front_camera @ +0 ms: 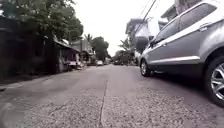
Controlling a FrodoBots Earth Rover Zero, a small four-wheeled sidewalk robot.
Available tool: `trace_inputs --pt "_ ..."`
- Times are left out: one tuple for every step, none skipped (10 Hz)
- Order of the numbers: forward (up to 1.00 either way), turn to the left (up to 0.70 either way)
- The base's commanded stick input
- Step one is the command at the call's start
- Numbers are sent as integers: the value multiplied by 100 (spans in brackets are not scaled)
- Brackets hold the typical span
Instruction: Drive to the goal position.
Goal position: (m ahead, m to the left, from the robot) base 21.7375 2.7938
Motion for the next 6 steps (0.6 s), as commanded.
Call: trace_inputs --pt "100 0" --pt "100 0" --pt "100 0" --pt "100 0" --pt "100 0" --pt "100 0"
